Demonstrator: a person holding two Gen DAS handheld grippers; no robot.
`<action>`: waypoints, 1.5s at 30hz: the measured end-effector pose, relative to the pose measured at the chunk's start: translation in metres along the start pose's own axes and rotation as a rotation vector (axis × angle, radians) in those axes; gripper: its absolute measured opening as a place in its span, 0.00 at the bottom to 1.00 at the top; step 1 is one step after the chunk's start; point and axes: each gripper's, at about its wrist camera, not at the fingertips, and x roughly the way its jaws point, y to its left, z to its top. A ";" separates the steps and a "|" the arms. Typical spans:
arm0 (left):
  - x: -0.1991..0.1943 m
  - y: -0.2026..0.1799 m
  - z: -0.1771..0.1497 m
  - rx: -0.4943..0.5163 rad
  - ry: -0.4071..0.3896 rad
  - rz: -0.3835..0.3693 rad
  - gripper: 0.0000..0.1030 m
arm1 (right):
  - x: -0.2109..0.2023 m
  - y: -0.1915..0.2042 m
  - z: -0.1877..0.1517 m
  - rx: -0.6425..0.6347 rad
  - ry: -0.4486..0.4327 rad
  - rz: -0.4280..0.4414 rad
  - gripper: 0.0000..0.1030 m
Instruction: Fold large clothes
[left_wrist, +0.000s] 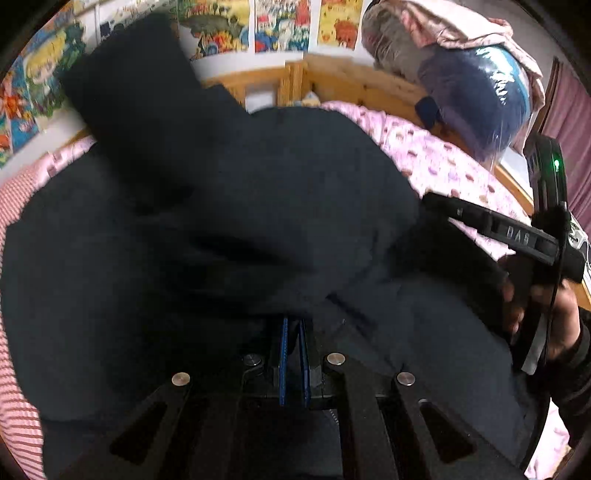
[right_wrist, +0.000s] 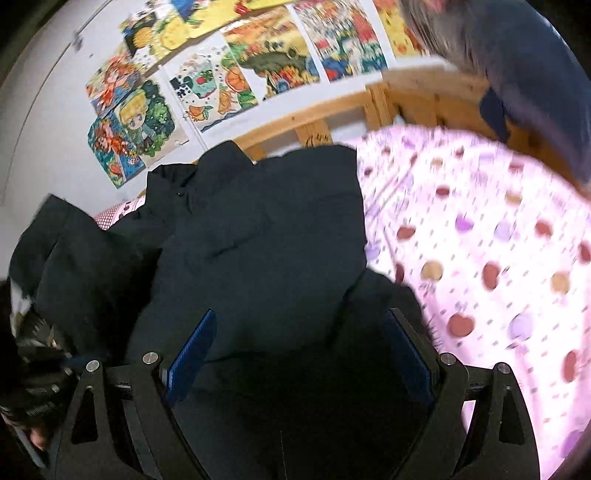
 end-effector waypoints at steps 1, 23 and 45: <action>0.002 0.004 -0.004 -0.017 0.007 -0.018 0.06 | 0.004 0.000 -0.003 0.009 0.005 0.009 0.85; -0.019 0.069 -0.049 -0.369 -0.140 -0.162 0.64 | 0.047 -0.027 -0.041 0.424 -0.002 0.503 0.85; -0.031 0.072 -0.070 -0.379 -0.272 -0.207 0.72 | 0.061 0.023 -0.062 0.310 0.107 0.345 0.67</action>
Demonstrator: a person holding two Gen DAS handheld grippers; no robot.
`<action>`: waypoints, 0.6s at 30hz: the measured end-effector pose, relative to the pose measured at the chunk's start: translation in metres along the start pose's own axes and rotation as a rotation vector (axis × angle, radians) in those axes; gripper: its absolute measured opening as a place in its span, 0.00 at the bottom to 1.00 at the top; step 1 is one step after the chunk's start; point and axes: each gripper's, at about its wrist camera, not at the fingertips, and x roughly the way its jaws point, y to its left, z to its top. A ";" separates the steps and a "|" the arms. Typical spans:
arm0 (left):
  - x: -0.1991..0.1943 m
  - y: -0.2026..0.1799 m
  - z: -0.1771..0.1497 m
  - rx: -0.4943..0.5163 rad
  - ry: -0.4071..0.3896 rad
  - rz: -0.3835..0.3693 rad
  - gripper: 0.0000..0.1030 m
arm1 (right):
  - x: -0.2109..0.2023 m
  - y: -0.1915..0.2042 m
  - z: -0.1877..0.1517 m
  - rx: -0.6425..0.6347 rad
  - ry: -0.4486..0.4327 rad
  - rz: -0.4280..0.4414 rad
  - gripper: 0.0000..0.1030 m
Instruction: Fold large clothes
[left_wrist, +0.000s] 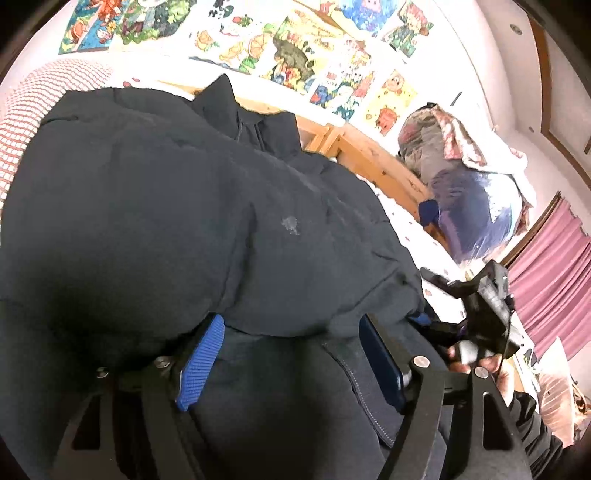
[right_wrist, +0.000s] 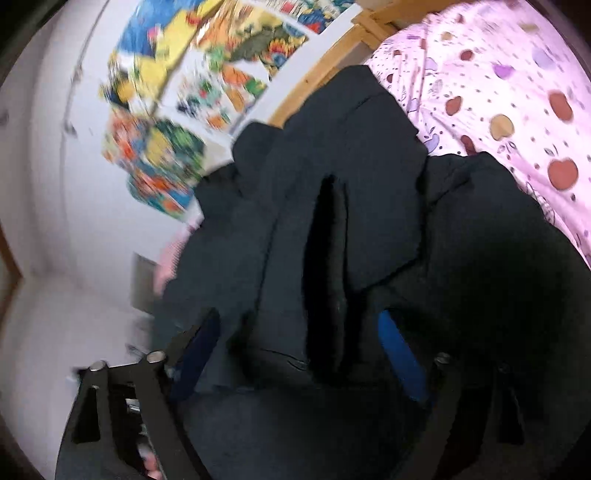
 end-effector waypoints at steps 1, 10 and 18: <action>-0.003 0.000 0.001 -0.003 -0.017 0.004 0.72 | 0.001 0.003 0.001 -0.008 0.005 -0.019 0.62; -0.030 0.000 0.036 -0.043 -0.094 0.243 0.76 | -0.012 0.055 0.009 -0.187 -0.018 -0.168 0.16; -0.017 0.005 0.070 0.015 -0.061 0.362 0.76 | -0.062 0.111 0.060 -0.465 -0.229 -0.287 0.07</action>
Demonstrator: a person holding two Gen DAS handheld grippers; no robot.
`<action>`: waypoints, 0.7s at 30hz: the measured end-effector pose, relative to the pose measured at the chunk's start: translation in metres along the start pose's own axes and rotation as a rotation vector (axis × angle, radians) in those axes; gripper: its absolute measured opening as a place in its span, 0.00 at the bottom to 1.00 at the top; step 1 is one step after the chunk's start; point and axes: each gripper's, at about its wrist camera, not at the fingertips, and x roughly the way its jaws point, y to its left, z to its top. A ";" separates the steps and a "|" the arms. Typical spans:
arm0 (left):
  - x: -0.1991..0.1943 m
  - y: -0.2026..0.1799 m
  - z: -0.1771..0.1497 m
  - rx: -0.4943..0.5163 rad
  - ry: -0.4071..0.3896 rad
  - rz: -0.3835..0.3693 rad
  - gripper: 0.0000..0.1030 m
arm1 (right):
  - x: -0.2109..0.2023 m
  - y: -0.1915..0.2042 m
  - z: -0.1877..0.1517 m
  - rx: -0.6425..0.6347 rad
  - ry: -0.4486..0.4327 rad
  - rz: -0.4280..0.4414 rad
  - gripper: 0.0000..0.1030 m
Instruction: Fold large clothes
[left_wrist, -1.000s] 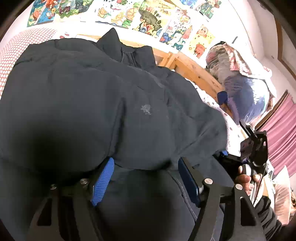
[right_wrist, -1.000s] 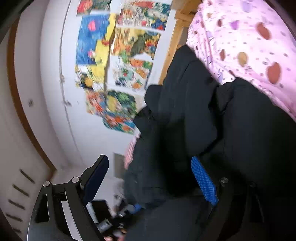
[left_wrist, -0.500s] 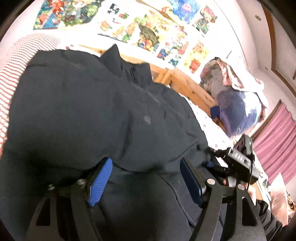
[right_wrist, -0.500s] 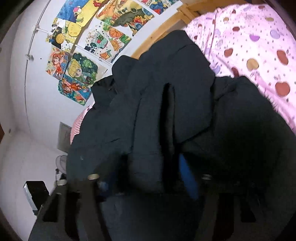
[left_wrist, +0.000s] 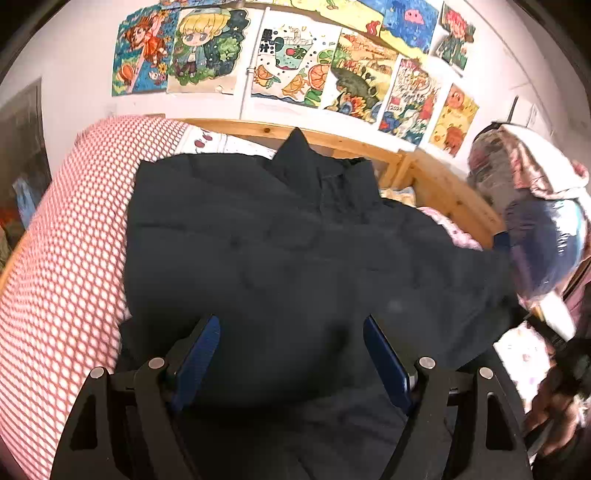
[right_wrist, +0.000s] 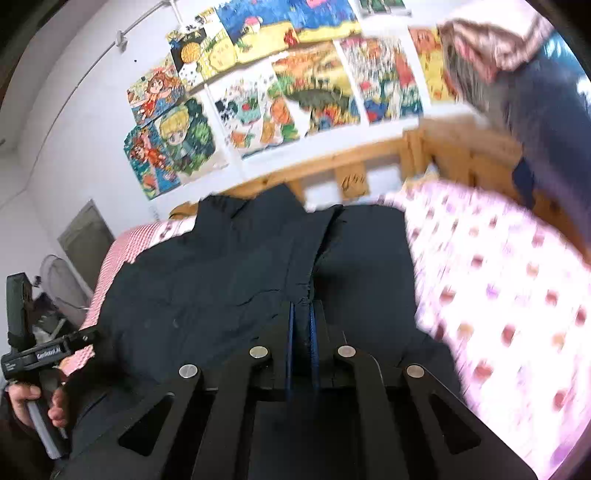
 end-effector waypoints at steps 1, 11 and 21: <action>0.002 0.000 0.003 0.005 0.000 0.010 0.76 | 0.002 -0.006 0.012 0.007 -0.006 -0.013 0.07; 0.065 0.006 0.006 0.020 0.136 0.084 0.77 | 0.066 -0.038 -0.012 0.027 0.138 -0.140 0.11; 0.099 -0.006 -0.018 0.116 0.163 0.174 0.84 | 0.099 -0.033 -0.049 -0.022 0.177 -0.200 0.13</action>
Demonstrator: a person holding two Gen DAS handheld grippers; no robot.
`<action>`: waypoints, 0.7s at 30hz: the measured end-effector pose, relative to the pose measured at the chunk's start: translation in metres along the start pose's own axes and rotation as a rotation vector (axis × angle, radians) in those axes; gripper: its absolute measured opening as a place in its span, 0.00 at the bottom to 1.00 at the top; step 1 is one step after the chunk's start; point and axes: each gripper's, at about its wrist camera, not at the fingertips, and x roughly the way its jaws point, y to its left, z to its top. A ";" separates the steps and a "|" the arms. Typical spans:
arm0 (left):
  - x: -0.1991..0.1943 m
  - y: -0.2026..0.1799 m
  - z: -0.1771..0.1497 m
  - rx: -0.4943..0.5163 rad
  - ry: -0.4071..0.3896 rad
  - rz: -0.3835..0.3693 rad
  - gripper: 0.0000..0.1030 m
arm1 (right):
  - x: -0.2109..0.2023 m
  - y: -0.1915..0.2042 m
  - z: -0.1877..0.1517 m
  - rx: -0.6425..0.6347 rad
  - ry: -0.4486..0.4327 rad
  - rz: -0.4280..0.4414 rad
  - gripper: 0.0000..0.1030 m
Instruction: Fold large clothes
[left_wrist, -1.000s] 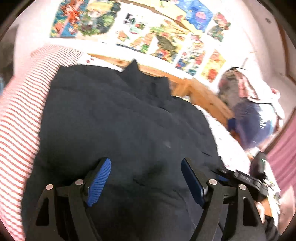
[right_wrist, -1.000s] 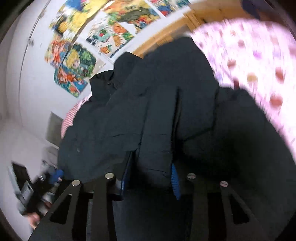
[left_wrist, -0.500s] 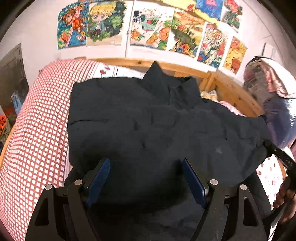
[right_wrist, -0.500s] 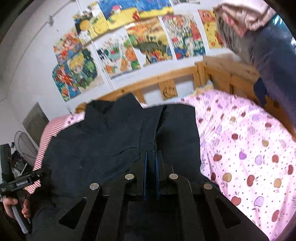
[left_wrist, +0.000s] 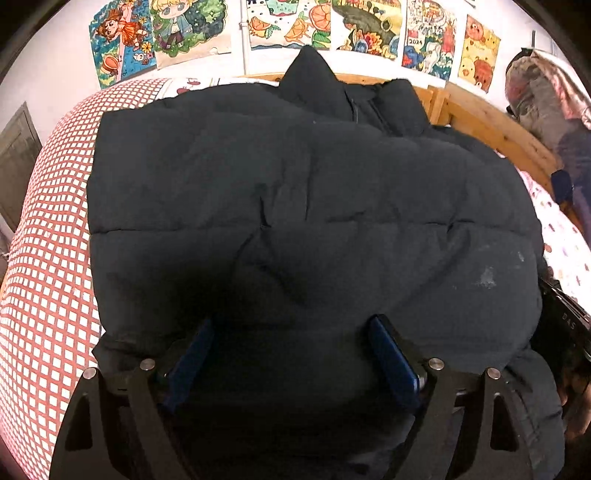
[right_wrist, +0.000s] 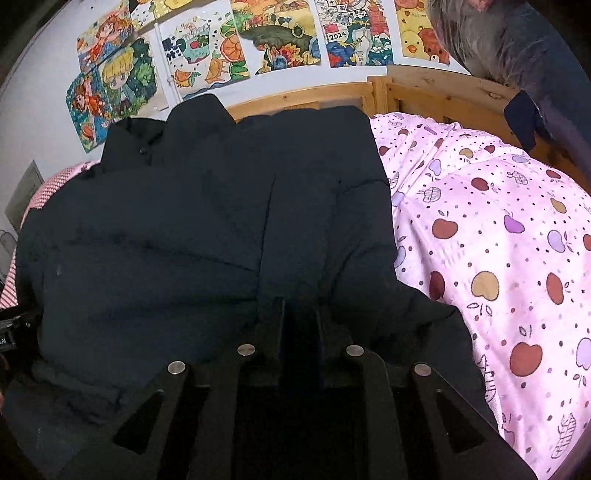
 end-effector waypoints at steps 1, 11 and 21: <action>0.001 0.000 0.000 -0.001 0.002 0.001 0.84 | 0.000 -0.001 0.000 0.000 0.000 0.000 0.13; -0.001 0.001 -0.003 -0.002 0.001 -0.027 0.99 | -0.007 -0.019 -0.010 0.077 -0.046 0.097 0.16; -0.005 0.010 -0.009 -0.032 -0.020 -0.074 1.00 | -0.017 -0.035 -0.023 0.143 -0.114 0.186 0.27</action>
